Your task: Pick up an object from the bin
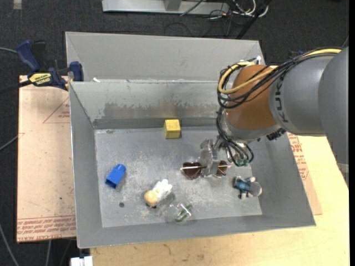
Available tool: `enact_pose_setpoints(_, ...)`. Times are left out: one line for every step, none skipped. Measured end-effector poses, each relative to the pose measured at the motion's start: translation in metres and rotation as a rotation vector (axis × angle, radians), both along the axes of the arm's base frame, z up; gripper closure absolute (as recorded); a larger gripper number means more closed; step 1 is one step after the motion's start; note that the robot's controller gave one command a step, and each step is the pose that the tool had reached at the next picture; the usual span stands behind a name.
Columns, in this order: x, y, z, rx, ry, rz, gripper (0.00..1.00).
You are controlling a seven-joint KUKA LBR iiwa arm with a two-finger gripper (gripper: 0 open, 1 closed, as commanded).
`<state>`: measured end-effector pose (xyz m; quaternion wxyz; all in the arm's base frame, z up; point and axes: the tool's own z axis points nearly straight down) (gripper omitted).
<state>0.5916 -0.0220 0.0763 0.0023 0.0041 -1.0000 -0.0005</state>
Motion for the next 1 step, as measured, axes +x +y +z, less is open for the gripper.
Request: enact_pose_setpoints(-0.0006,0.0001,0.0220,0.000,0.001,0.000,1.00)
